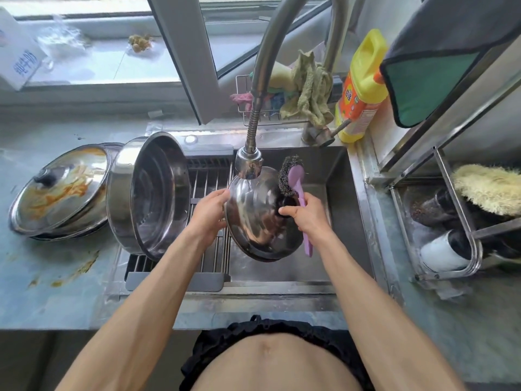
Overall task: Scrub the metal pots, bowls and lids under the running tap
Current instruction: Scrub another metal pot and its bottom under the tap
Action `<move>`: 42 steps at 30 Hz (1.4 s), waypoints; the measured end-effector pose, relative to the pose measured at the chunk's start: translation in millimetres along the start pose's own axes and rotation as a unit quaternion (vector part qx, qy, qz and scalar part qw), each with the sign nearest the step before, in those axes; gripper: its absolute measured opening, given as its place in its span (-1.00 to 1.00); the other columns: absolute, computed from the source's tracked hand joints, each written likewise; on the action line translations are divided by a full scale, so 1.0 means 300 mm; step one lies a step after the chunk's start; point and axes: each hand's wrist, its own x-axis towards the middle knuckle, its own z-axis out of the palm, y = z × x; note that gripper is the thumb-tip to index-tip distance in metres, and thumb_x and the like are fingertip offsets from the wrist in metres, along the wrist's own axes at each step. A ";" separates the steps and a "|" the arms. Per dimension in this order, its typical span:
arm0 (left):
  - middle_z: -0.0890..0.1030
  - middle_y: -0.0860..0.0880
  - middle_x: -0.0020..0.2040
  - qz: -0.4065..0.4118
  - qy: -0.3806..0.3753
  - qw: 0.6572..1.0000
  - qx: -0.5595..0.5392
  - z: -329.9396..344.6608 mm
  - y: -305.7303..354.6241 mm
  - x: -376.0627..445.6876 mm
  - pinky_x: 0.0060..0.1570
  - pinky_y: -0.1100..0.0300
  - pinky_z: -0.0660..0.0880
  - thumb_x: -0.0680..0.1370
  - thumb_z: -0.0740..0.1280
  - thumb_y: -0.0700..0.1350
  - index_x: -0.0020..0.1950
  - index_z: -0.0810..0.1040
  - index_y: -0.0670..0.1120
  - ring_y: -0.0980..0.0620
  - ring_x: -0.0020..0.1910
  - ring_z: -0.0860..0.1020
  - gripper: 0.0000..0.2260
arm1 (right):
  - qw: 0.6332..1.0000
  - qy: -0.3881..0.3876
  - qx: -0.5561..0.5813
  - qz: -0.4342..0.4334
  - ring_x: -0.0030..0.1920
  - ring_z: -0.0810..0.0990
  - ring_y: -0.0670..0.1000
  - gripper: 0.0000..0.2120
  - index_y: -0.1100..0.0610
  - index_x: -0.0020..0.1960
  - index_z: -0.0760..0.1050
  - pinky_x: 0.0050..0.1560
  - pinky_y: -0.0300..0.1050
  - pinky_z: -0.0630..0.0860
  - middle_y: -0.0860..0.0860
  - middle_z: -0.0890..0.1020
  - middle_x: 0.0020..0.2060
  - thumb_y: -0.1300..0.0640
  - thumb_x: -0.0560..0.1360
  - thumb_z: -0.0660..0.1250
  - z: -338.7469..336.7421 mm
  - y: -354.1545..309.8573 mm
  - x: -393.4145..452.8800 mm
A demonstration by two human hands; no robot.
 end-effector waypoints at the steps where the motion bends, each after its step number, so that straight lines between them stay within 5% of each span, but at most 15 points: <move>1: 0.69 -0.01 -0.17 -0.016 0.005 1.000 -0.020 0.000 -0.011 0.000 -0.20 0.12 0.56 0.67 0.29 -0.15 0.15 0.64 -0.11 0.05 -0.21 0.61 -0.85 | 1.000 0.002 0.002 0.008 -0.33 0.45 -0.05 -0.69 0.11 0.00 0.53 -0.32 -0.18 0.34 0.00 0.59 -0.22 0.16 0.31 0.54 0.006 0.003 0.002; 5: 0.54 -0.05 -0.27 -0.052 0.035 0.990 -0.128 0.013 -0.075 -0.014 -0.21 0.00 0.56 0.72 0.07 -0.32 0.01 0.52 -0.11 0.07 -0.39 0.56 -0.73 | 0.998 0.033 0.001 0.053 -0.33 0.45 0.01 -0.47 0.15 0.05 0.52 -0.24 -0.12 0.39 0.03 0.59 -0.20 -0.09 0.19 0.52 0.040 0.014 0.000; 9: 0.53 -0.05 -0.28 -0.059 0.028 0.984 -0.164 0.021 -0.142 -0.052 -0.17 -0.04 0.56 0.70 0.02 -0.37 0.02 0.54 -0.14 0.02 -0.30 0.52 -0.68 | 0.994 0.054 0.009 0.090 -0.51 0.44 0.01 -0.45 0.15 0.03 0.54 -0.43 -0.17 0.38 0.07 0.67 -0.25 -0.30 0.33 0.46 0.056 0.010 -0.005; 19: 0.68 -0.08 -0.10 -0.086 -0.060 0.989 -0.104 -0.074 -0.144 -0.076 -0.14 0.14 0.60 0.62 0.18 -0.30 0.00 0.55 -0.12 0.02 -0.24 0.67 -0.83 | 0.996 0.071 0.000 0.056 -0.38 0.42 0.01 -0.66 0.13 -0.22 0.50 -0.26 -0.09 0.40 0.04 0.58 -0.31 -0.13 0.33 0.48 0.059 0.012 0.000; 23: 0.65 -0.02 -0.28 -0.088 -0.034 0.989 -0.110 -0.070 -0.092 -0.043 -0.22 0.14 0.55 0.66 0.21 -0.09 -0.13 0.57 -0.10 0.06 -0.34 0.61 -0.77 | 0.998 0.055 -0.043 0.003 -0.21 0.53 0.00 -0.68 0.15 -0.09 0.53 -0.31 -0.16 0.40 0.01 0.60 -0.21 -0.07 0.38 0.49 0.045 0.004 -0.016; 29: 0.58 0.02 -0.39 -0.095 0.007 0.993 -0.073 -0.012 -0.041 -0.005 -0.47 0.25 0.49 0.65 0.24 -0.14 -0.12 0.55 -0.11 0.11 -0.48 0.55 -0.82 | 0.997 0.038 -0.047 -0.053 -0.25 0.50 -0.14 -0.76 0.08 -0.03 0.53 -0.39 -0.38 0.36 -0.14 0.57 -0.21 0.03 0.38 0.49 0.034 -0.007 -0.059; 33: 0.57 -0.03 -0.28 -0.118 0.006 0.989 -0.092 0.002 -0.016 0.011 -0.23 0.10 0.50 0.67 0.21 -0.10 -0.08 0.54 -0.09 0.00 -0.30 0.52 -0.81 | 0.998 0.025 -0.007 -0.059 -0.18 0.50 -0.02 -0.76 0.06 -0.03 0.56 -0.20 -0.14 0.44 0.08 0.63 -0.12 0.09 0.34 0.49 0.014 0.009 -0.058; 35: 0.57 -0.07 -0.21 -0.141 0.007 0.983 -0.114 -0.001 -0.022 0.026 -0.13 0.07 0.53 0.66 0.21 -0.11 -0.06 0.53 -0.11 -0.03 -0.23 0.53 -0.83 | 0.998 0.015 0.009 -0.057 -0.15 0.52 -0.04 -0.76 0.03 0.00 0.57 -0.20 -0.19 0.44 0.01 0.63 -0.12 0.13 0.35 0.49 -0.002 0.014 -0.053; 39: 0.59 -0.05 0.10 -0.140 0.048 0.972 -0.182 -0.005 -0.098 0.090 0.41 0.02 0.45 0.67 0.21 -0.13 -0.03 0.59 -0.06 0.02 0.13 0.57 -0.82 | 0.999 0.007 0.027 -0.044 0.02 0.63 -0.04 -0.54 0.03 0.22 0.57 -0.05 -0.18 0.54 -0.06 0.67 0.02 0.03 0.34 0.51 0.005 0.034 -0.038; 42: 0.63 -0.03 0.03 -0.156 0.077 0.955 -0.239 -0.001 -0.164 0.107 0.41 -0.02 0.45 0.70 0.12 -0.09 -0.10 0.59 -0.02 0.02 0.19 0.58 -0.71 | 0.999 0.044 0.024 0.006 -0.28 0.56 -0.02 -0.64 0.08 -0.01 0.55 -0.28 -0.15 0.46 -0.01 0.63 -0.19 -0.18 0.39 0.46 0.027 0.043 -0.016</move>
